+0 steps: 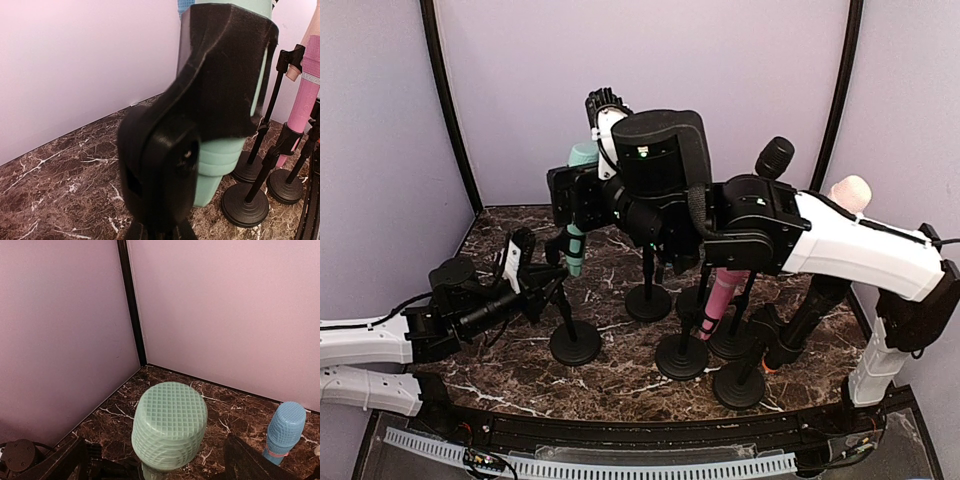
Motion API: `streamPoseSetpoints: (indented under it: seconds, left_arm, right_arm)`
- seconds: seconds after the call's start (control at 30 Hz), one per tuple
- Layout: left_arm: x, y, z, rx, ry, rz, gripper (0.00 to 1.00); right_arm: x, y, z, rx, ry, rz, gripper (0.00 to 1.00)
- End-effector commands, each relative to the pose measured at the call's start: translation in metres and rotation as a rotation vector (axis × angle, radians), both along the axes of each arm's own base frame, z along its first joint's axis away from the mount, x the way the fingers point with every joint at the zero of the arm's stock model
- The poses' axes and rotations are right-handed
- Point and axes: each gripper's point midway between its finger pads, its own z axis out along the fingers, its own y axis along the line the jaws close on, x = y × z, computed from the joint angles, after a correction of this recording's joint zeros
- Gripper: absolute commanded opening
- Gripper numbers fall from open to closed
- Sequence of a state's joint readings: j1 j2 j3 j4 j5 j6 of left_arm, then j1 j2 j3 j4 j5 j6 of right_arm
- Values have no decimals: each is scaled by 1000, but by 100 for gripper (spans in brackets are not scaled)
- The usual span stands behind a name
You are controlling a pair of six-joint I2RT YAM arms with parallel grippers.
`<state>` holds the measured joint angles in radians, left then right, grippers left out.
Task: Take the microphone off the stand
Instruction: Move the microphone stand with the microphone to the center of the board, then adjust the microphone stand with the microphone at the center of the board.
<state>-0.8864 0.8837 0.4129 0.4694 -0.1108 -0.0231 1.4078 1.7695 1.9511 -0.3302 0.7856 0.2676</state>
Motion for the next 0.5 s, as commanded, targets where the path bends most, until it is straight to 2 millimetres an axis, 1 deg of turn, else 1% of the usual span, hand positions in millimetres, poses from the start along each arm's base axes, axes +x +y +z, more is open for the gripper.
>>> streamPoseSetpoints:
  seconds: [0.0,0.1,0.2,0.33,0.4,0.47]
  left_arm:
    - [-5,0,1,9,28,-21,0]
    - [-6,2,3,7,25,-16,0]
    - [-6,1,4,10,36,-20,0]
    - [-5,-1,5,19,49,-19,0]
    - [-4,-1,4,23,54,-17,0]
    - [-2,-2,3,27,64,-11,0]
  right_arm:
    - [18,-9,26,115,3,-88,95]
    - [28,-3,19,120,18,-83,93]
    - [36,2,15,120,27,-75,87]
    - [34,9,12,114,15,-40,80]
    - [32,12,11,118,11,-18,75]
    - [31,12,10,124,10,-9,67]
